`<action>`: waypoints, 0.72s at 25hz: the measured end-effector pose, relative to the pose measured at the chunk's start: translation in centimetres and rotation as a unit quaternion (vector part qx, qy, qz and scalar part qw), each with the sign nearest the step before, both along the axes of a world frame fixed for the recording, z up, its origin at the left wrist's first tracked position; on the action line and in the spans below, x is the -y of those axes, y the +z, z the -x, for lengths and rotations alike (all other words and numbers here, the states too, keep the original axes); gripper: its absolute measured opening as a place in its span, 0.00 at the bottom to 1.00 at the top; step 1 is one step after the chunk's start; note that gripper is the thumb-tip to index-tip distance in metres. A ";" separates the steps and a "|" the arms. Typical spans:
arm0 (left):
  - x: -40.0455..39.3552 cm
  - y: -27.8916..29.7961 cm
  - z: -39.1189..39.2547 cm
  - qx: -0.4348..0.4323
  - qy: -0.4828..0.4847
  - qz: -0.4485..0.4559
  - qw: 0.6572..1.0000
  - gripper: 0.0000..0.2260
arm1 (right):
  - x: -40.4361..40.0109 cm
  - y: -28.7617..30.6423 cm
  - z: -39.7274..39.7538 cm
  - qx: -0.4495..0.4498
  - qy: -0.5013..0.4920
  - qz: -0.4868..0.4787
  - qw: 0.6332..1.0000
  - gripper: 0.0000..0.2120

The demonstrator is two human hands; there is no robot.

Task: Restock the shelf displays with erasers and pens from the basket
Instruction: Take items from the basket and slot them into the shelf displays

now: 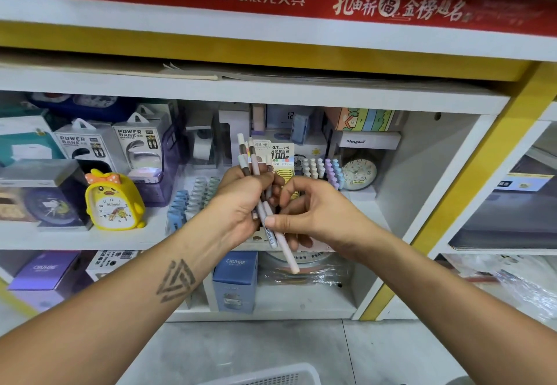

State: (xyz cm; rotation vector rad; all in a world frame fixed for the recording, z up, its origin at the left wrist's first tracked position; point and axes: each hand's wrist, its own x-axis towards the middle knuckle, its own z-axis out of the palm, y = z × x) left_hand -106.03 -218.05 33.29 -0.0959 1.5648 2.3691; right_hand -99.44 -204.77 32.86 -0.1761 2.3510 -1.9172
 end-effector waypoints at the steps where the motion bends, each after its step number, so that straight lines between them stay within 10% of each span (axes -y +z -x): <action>1: 0.1 0.0 0.1 0.000 -0.001 0.001 1.000 0.04 | 0.1 0.0 0.1 0.005 0.009 0.012 1.000 0.17; 9: 1.1 0.2 0.8 0.021 -0.040 -0.056 0.997 0.06 | -5.0 2.5 -0.5 -0.028 -0.015 -0.021 0.999 0.43; 18: 0.5 0.3 -0.9 0.040 -0.105 -0.042 0.993 0.07 | -8.0 2.1 0.5 -0.217 -0.238 -0.127 0.938 0.06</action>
